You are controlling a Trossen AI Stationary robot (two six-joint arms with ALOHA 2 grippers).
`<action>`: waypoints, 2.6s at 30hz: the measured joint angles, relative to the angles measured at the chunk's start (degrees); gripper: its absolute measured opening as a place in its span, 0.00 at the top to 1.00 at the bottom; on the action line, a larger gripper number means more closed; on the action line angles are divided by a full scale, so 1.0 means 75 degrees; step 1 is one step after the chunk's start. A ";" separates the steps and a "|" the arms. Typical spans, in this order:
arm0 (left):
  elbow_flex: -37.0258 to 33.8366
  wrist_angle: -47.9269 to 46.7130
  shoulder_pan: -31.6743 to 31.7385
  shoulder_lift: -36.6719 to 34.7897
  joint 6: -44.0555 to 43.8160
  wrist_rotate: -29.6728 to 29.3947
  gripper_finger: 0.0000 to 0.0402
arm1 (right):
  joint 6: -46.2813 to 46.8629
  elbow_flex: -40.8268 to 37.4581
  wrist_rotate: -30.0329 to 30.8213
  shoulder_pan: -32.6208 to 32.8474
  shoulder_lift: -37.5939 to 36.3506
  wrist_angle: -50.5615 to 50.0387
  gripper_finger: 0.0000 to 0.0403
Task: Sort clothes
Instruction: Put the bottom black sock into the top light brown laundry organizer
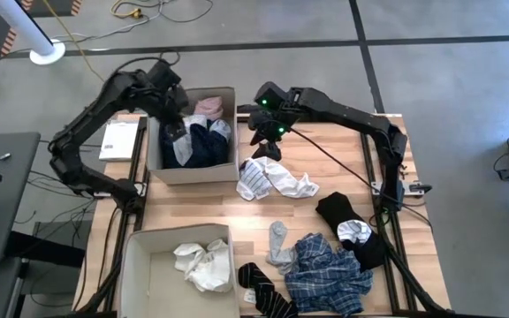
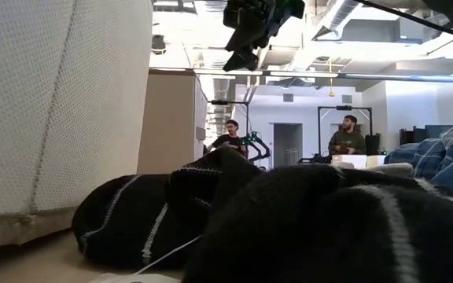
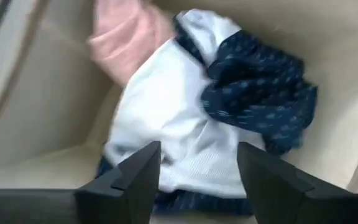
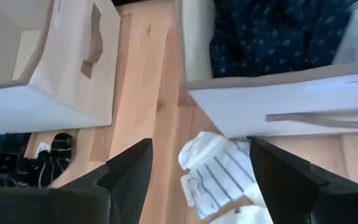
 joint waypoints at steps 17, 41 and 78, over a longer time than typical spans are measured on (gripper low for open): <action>0.0930 0.0685 -0.2441 -0.2470 -0.1196 0.0289 0.47 | 0.0600 -0.0001 0.0017 0.0284 -0.1455 -0.2726 0.29; -0.1271 0.3383 -0.5602 -0.3728 -0.1607 0.1035 0.47 | 0.2253 -0.0001 0.1885 0.3570 -0.2392 -0.3735 0.29; -0.4508 0.8088 -0.8857 -0.3967 -0.1022 0.0632 0.47 | 0.5071 -0.4302 0.5555 0.7844 -0.4584 0.0440 0.29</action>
